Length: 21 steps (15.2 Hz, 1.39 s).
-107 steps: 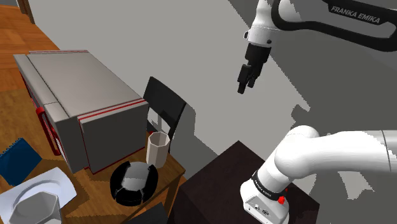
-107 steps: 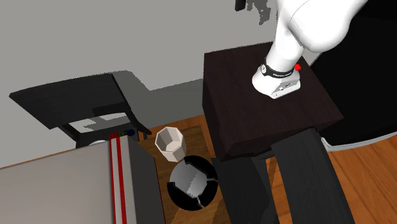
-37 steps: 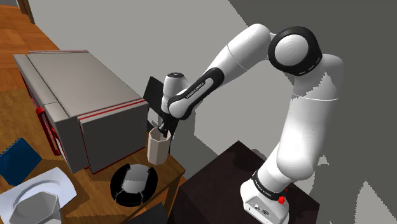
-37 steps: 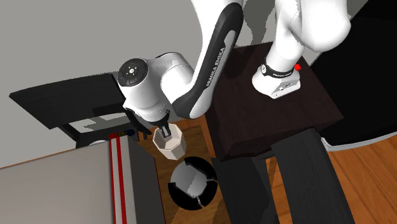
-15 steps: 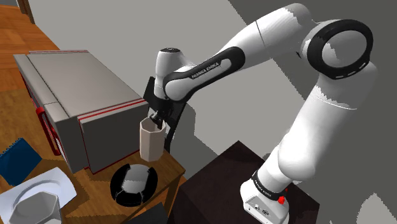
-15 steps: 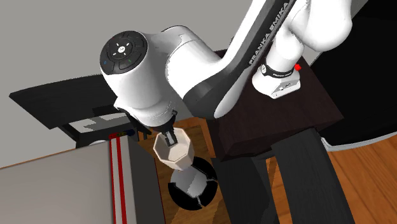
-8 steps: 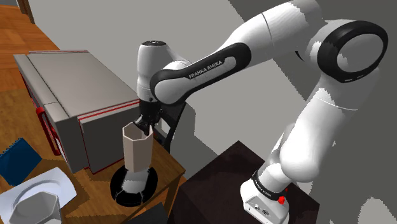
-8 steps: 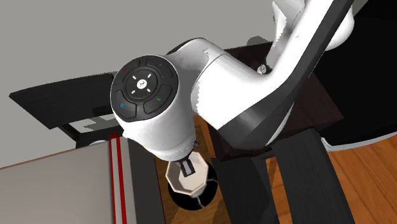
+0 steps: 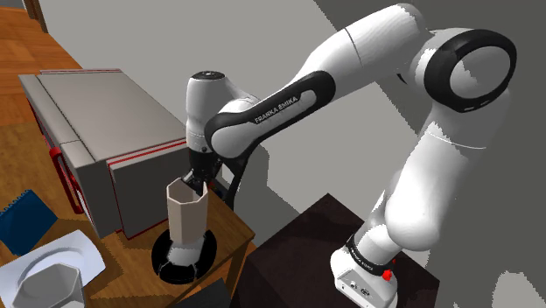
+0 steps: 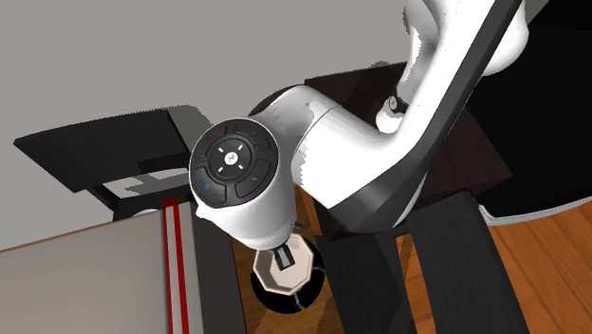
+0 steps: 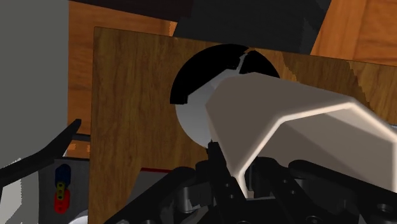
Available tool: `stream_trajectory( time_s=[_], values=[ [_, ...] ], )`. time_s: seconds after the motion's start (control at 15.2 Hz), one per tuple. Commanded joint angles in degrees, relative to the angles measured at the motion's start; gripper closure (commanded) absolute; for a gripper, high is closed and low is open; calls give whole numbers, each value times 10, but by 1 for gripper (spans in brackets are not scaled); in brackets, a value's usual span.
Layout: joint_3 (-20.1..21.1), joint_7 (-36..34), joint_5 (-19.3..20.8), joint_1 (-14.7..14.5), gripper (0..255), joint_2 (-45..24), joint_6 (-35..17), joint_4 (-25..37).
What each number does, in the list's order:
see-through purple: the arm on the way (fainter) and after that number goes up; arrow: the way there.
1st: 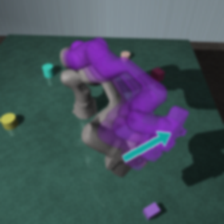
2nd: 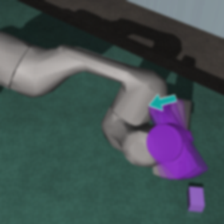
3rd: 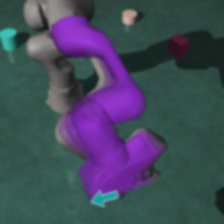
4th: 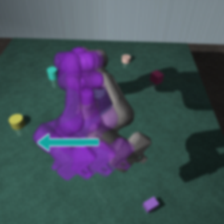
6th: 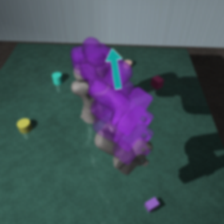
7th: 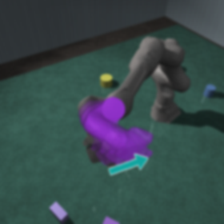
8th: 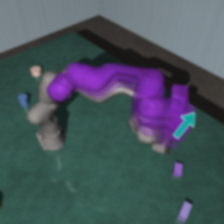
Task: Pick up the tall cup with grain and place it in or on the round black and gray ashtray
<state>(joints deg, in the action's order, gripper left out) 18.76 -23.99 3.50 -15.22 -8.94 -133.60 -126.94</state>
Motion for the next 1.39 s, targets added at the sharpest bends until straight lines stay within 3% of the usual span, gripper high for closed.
stream_trajectory(
  time_s=[0.0, 1.06, 1.32],
  values=[
    [-1, -4, 5, -1, 255, -10, -15, -5],
    [-25, -41, 60, -17, 255, -113, -124, -16],
    [-25, -41, 60, -18, 255, -113, -124, -16]
  ],
)
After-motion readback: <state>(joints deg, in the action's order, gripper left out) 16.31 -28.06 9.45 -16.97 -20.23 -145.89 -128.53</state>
